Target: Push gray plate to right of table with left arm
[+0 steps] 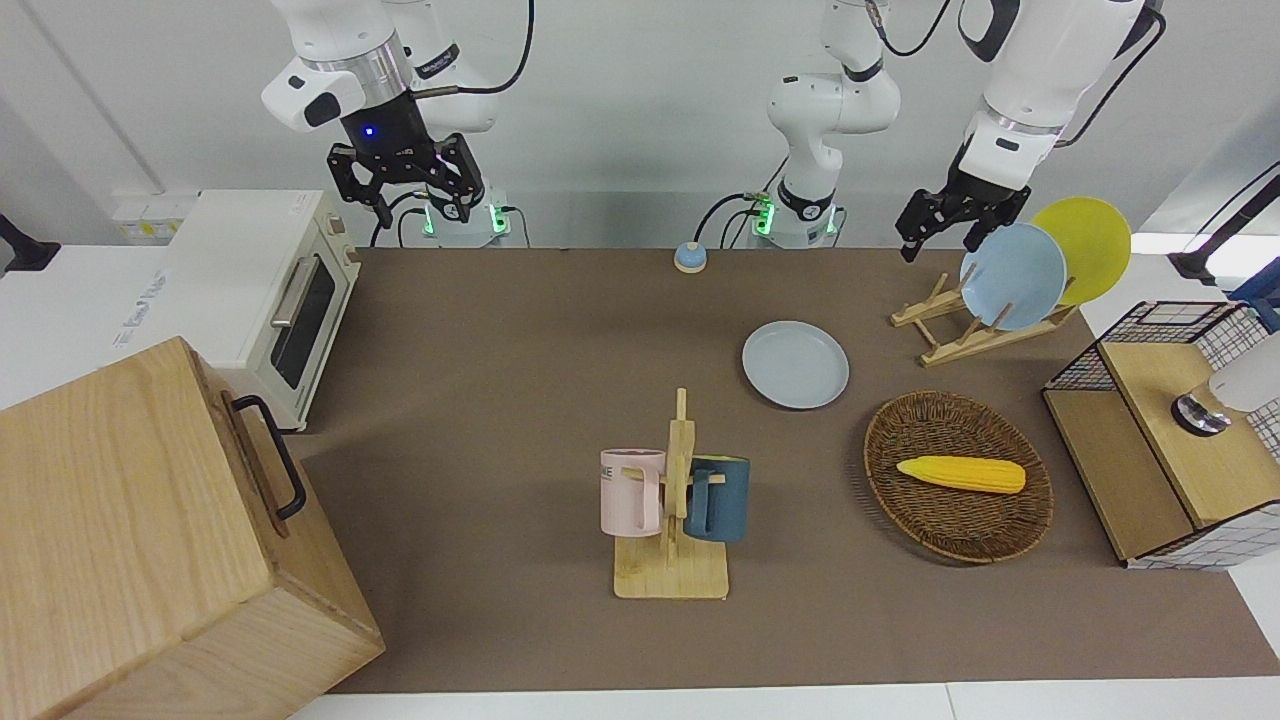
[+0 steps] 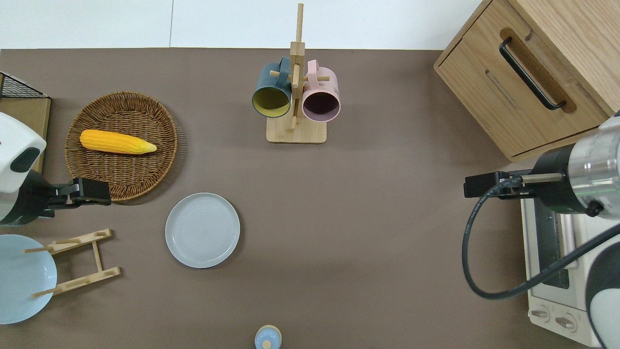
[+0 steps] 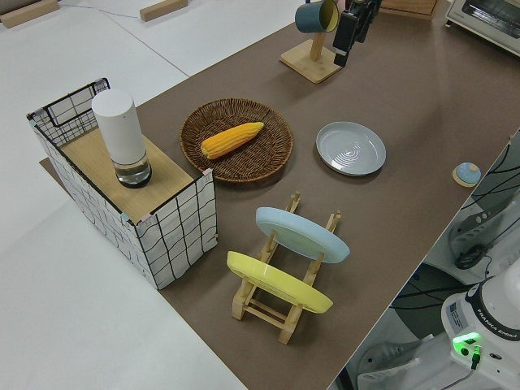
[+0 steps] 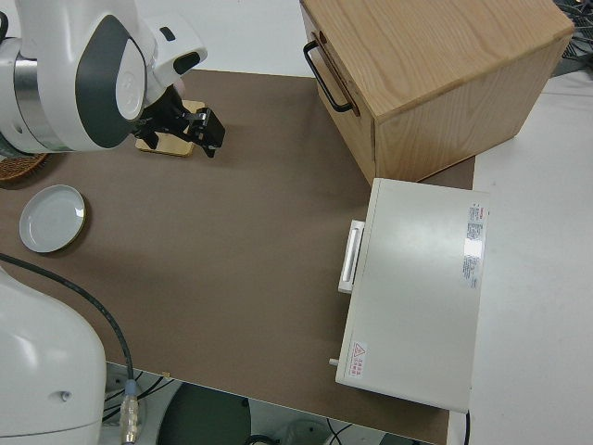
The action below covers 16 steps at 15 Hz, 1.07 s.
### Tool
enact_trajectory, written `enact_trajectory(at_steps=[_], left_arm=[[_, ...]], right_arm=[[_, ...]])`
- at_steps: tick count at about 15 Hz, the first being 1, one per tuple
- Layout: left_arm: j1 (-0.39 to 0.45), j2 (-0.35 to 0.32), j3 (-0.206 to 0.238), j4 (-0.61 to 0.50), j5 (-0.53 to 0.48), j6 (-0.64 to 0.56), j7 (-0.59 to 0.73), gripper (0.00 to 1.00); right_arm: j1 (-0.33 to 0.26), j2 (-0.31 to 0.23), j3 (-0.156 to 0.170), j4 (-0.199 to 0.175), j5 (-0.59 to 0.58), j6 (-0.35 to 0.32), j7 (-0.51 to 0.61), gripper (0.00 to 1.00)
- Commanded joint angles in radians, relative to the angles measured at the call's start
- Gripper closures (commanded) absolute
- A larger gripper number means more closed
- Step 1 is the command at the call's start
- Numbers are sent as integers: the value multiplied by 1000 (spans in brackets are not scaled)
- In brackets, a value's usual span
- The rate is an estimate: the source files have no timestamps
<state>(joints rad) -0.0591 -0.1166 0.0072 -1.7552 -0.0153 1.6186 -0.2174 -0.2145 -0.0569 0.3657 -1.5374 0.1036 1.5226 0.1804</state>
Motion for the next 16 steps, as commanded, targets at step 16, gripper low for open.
enact_trajectory(at_steps=[16], left_arm=[[5,-3,16,-384,-57,293,4,19]], right_arm=[[-6,6,4,14,16,-5,2,5]])
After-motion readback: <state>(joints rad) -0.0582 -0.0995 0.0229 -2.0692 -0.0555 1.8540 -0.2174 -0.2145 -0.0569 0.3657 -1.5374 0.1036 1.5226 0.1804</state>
